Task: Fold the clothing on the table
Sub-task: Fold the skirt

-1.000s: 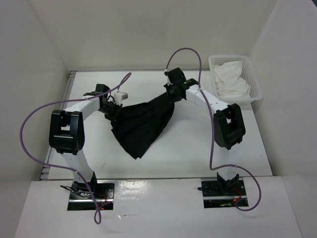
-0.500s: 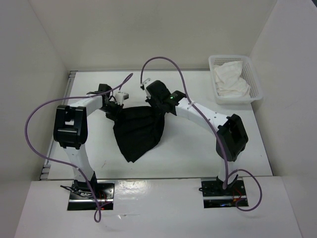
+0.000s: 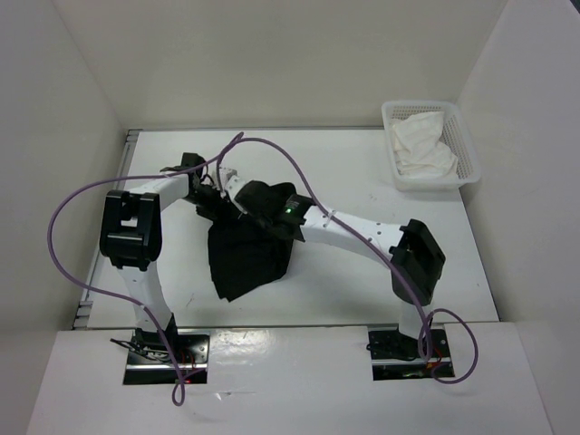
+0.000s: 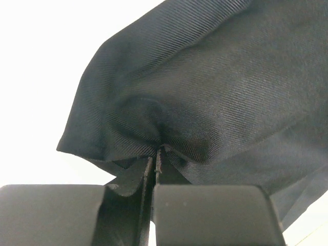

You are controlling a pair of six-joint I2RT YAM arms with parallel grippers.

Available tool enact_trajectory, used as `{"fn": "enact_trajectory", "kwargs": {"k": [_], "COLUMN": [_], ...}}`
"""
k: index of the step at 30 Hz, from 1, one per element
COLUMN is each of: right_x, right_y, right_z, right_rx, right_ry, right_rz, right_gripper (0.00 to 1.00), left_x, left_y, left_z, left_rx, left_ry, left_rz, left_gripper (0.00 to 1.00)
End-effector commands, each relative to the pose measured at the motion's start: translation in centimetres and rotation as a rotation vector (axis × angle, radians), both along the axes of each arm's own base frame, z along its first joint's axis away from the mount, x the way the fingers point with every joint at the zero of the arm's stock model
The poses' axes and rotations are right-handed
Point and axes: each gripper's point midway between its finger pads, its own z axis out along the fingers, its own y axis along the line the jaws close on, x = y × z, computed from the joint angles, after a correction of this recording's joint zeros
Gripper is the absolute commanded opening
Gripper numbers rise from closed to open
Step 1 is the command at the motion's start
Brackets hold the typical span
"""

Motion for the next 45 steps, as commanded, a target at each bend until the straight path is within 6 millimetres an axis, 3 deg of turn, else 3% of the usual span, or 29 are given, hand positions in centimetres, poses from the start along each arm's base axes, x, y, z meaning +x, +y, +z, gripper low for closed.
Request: {"fn": "enact_trajectory", "kwargs": {"k": [1, 4, 6, 7, 9, 10, 15, 26, 30, 40, 45], "right_x": [-0.1, -1.3, -1.8, -2.2, -2.4, -2.7, -3.0, -6.6, -8.1, -8.0, -8.2], "right_y": [2.4, 4.2, 5.2, 5.7, 6.5, 6.9, 8.1, 11.6, 12.5, 15.5, 17.5], "right_z": [2.6, 1.8, 2.4, 1.2, 1.8, 1.1, 1.2, 1.3, -0.2, -2.7, -3.0], "right_rx": [0.049, 0.030, 0.039, 0.014, 0.030, 0.018, 0.014, 0.026, -0.002, 0.009, 0.076], "right_ry": [-0.104, -0.115, -0.126, -0.119, -0.128, -0.121, -0.141, -0.162, -0.156, -0.158, -0.123], "right_rz": [0.022, 0.061, 0.084, 0.093, 0.103, 0.113, 0.115, 0.182, 0.212, 0.236, 0.216], "right_gripper": [0.00, 0.00, 0.00, 0.00, 0.00, 0.00, 0.00, 0.00, 0.00, 0.00, 0.00], "left_x": [-0.2, -0.3, -0.3, -0.3, -0.3, -0.6, -0.4, -0.6, -0.7, -0.7, -0.8], "left_y": [-1.1, -1.3, -1.4, -1.4, -1.4, -1.4, -1.6, -1.7, -1.8, -2.1, -2.4], "left_z": [-0.5, -0.4, -0.3, -0.3, -0.3, -0.6, -0.5, -1.1, -1.0, -0.8, -0.7], "left_rx": [-0.043, -0.053, -0.062, -0.062, -0.062, -0.061, -0.071, -0.078, -0.087, -0.104, -0.122], "left_ry": [0.032, 0.033, 0.033, 0.033, 0.033, 0.043, 0.034, 0.053, 0.054, 0.056, 0.057], "left_rz": [0.001, -0.002, -0.005, -0.005, -0.005, -0.005, -0.008, -0.010, -0.012, -0.018, -0.023], "left_gripper": [0.00, 0.00, 0.00, 0.00, 0.00, 0.00, 0.00, 0.00, 0.00, 0.00, 0.00]}}
